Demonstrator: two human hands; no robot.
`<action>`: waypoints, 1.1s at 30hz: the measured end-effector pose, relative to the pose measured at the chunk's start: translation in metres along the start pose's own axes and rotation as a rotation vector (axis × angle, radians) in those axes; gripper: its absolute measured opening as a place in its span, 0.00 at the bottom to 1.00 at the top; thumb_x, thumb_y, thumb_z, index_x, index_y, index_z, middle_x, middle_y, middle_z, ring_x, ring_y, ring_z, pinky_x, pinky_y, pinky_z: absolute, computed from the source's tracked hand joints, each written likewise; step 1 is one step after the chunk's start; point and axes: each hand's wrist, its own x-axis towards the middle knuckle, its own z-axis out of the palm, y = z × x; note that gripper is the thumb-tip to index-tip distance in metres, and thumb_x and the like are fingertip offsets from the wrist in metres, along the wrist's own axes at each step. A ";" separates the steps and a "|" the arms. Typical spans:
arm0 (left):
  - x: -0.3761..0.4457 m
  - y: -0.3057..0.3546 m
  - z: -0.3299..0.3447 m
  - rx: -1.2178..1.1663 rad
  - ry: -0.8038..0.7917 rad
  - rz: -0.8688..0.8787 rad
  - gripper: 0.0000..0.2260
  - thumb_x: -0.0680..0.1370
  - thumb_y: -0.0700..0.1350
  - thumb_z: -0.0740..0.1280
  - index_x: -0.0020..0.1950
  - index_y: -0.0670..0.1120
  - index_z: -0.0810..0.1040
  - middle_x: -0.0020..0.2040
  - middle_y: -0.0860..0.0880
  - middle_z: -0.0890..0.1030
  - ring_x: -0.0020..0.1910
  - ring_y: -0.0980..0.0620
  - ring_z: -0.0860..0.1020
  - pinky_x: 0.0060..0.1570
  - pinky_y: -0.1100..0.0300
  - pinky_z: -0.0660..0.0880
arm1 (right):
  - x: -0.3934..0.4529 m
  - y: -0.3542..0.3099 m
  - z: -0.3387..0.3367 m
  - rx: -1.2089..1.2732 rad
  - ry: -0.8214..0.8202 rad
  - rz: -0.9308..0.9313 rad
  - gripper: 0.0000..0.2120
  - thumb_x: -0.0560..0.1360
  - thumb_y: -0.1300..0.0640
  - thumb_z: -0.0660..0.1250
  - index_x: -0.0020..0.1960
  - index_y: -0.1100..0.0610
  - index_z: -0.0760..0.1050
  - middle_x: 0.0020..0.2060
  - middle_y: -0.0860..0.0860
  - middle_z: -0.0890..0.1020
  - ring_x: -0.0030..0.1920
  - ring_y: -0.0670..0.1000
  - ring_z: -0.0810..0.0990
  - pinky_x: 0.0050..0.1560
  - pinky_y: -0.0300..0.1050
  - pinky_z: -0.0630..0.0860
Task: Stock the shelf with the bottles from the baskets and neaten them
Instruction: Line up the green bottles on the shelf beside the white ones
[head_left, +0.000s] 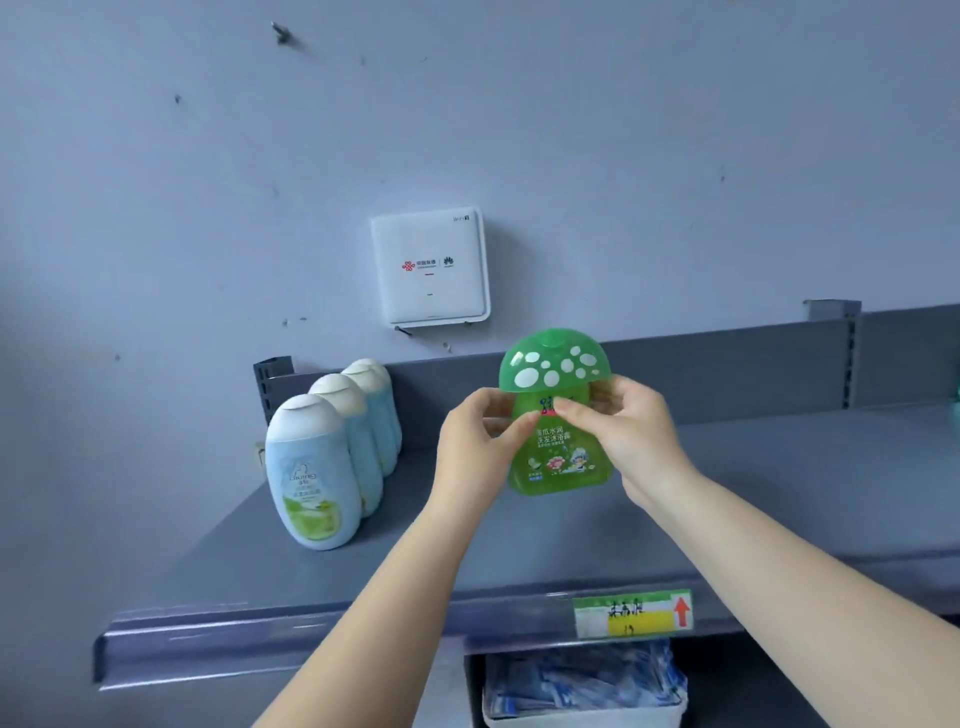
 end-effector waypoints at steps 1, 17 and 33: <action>0.007 -0.008 -0.006 0.008 0.016 -0.014 0.06 0.74 0.42 0.71 0.47 0.49 0.76 0.40 0.57 0.79 0.40 0.58 0.79 0.34 0.74 0.72 | 0.006 0.006 0.011 -0.002 -0.002 0.007 0.11 0.67 0.65 0.75 0.43 0.52 0.78 0.40 0.48 0.84 0.38 0.42 0.82 0.41 0.35 0.78; 0.114 -0.116 -0.021 -0.163 0.294 -0.311 0.15 0.77 0.42 0.66 0.63 0.44 0.76 0.59 0.48 0.78 0.55 0.49 0.78 0.55 0.53 0.76 | 0.106 0.096 0.125 -0.087 0.059 0.146 0.12 0.66 0.62 0.77 0.47 0.57 0.78 0.45 0.52 0.83 0.47 0.52 0.83 0.51 0.50 0.79; 0.142 -0.160 -0.013 -0.188 0.343 -0.398 0.13 0.76 0.38 0.61 0.60 0.45 0.77 0.56 0.47 0.79 0.54 0.46 0.78 0.56 0.50 0.76 | 0.130 0.139 0.149 -0.060 0.026 0.221 0.09 0.67 0.63 0.76 0.43 0.53 0.80 0.43 0.51 0.84 0.47 0.54 0.83 0.53 0.51 0.79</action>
